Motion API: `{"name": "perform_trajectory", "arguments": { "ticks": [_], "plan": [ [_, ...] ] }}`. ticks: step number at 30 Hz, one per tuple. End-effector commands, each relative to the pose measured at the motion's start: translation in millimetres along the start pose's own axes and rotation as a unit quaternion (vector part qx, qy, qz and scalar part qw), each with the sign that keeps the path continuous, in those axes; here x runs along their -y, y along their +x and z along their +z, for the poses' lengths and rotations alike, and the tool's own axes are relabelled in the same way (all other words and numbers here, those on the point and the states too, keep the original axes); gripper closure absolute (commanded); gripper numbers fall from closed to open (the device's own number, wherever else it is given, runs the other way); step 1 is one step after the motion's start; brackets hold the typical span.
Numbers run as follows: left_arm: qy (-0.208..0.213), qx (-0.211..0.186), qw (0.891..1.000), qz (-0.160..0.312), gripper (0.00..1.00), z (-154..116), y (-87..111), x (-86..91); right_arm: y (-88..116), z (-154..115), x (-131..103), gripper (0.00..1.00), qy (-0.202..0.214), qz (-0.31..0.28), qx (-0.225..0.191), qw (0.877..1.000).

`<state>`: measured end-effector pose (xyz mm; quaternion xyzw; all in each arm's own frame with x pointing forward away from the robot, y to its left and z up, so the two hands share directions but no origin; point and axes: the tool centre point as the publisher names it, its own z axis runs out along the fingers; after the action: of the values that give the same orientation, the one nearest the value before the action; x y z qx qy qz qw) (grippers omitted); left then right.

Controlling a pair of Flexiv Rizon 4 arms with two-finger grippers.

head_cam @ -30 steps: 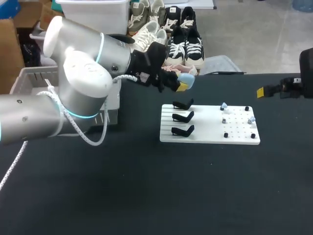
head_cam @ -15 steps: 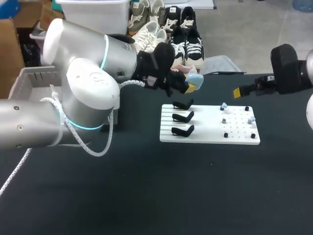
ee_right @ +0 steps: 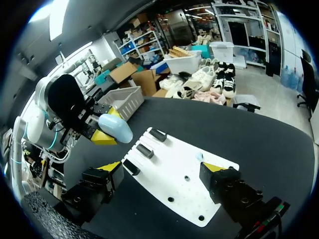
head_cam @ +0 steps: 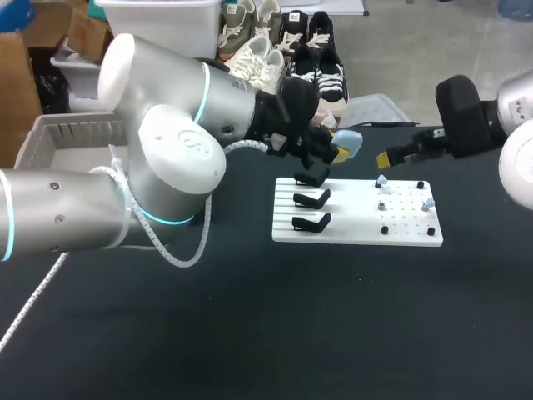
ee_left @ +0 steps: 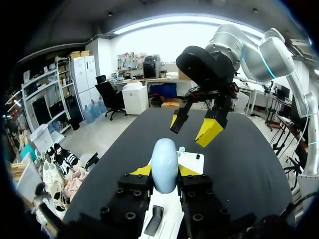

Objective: Pick up each earbud case from the left stands, insert the matching earbuds, close the lid, and place the case in the box.

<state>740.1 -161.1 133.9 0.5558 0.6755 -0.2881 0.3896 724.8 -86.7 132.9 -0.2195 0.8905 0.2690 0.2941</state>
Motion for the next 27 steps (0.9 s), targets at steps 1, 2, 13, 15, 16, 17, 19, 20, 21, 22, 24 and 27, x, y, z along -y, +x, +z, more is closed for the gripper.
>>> {"name": "perform_trajectory", "arguments": {
  "ticks": [1,2,13,15,16,17,19,20,21,22,24,27],
  "plan": [
    [0.001,-0.013,1.0,-0.001,1.0,6.3,2.1,-1.6,-8.1,8.0,2.0,0.0,-0.055,-0.006,-0.003,0.998],
    [0.001,-0.015,1.0,-0.001,1.0,7.5,3.3,-1.5,-9.2,8.5,1.4,0.0,-0.056,-0.008,-0.003,0.998],
    [0.006,-0.023,1.0,0.002,1.0,13.0,5.6,3.9,-15.4,15.1,-1.4,0.0,-0.066,-0.017,-0.001,0.998],
    [0.006,-0.024,1.0,0.001,1.0,14.8,5.8,3.5,-15.8,15.4,-2.1,0.0,-0.068,-0.018,-0.001,0.998],
    [0.006,-0.024,1.0,0.001,1.0,15.3,6.0,3.4,-15.9,15.3,-2.2,0.0,-0.068,-0.018,-0.001,0.998],
    [0.007,-0.025,1.0,0.001,1.0,15.3,6.0,3.4,-16.0,15.2,-2.5,0.0,-0.068,-0.019,-0.001,0.997],
    [0.007,-0.025,1.0,0.001,1.0,16.0,6.2,3.3,-16.2,14.9,-2.7,0.0,-0.068,-0.019,-0.001,0.998],
    [0.007,-0.026,1.0,0.001,1.0,16.2,6.4,3.2,-16.2,14.7,-2.6,0.0,-0.068,-0.019,-0.001,0.998],
    [0.008,-0.026,1.0,0.001,1.0,16.5,6.6,3.2,-16.3,14.7,-2.6,0.0,-0.068,-0.019,-0.001,0.998],
    [0.008,-0.027,1.0,0.001,1.0,16.8,6.8,3.3,-16.3,14.7,-2.4,0.0,-0.068,-0.019,-0.001,0.998],
    [0.008,-0.027,1.0,0.0,1.0,17.0,6.9,3.4,-16.7,15.8,-2.5,0.0,-0.069,-0.019,-0.001,0.997],
    [0.007,-0.026,1.0,-0.001,1.0,18.0,5.9,2.6,-17.2,17.9,-3.2,0.0,-0.072,-0.02,-0.002,0.997]
  ]
}}
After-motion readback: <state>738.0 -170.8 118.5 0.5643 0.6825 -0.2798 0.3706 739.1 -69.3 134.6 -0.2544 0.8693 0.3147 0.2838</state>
